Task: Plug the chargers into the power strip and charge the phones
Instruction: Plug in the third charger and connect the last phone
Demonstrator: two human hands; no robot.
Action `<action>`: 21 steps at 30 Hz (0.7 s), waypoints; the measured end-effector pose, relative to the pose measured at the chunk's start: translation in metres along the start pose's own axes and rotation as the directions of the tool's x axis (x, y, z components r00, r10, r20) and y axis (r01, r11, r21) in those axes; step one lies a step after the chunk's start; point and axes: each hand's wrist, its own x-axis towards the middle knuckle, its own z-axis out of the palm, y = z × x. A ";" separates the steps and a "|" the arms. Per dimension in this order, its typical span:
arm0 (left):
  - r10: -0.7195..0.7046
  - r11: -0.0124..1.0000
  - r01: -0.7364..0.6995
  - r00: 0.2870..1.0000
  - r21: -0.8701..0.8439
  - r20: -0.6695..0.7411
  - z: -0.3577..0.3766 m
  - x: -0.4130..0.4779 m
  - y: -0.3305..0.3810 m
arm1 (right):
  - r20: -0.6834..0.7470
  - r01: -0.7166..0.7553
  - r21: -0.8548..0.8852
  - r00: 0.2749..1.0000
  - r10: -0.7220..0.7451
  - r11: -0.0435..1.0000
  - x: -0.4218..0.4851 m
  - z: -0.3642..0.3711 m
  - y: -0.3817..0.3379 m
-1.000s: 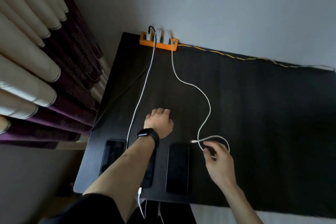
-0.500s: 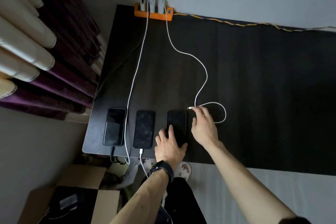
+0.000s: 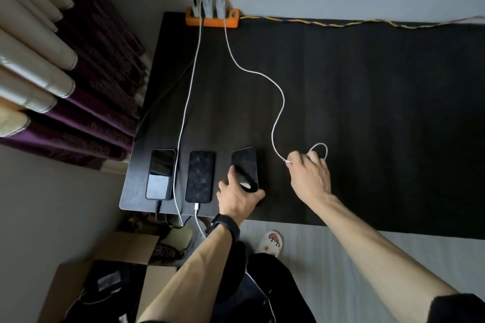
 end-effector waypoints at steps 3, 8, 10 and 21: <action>-0.119 0.803 0.217 0.971 -0.555 0.208 -0.017 -0.015 0.015 | -0.198 -0.033 0.119 0.979 0.056 0.992 -0.031 -0.031 0.018; 0.060 0.411 0.478 0.835 -0.776 0.547 -0.038 -0.049 0.035 | -0.273 0.060 0.469 0.959 0.081 0.881 -0.069 -0.079 0.035; 0.117 0.387 0.474 0.825 -0.791 0.552 -0.039 -0.067 0.050 | -0.241 0.085 0.665 0.965 0.106 0.742 -0.081 -0.095 0.034; 0.144 0.651 0.242 0.891 -0.719 0.430 -0.025 -0.096 0.095 | -0.125 -0.004 0.558 0.988 0.089 0.830 -0.095 -0.108 0.007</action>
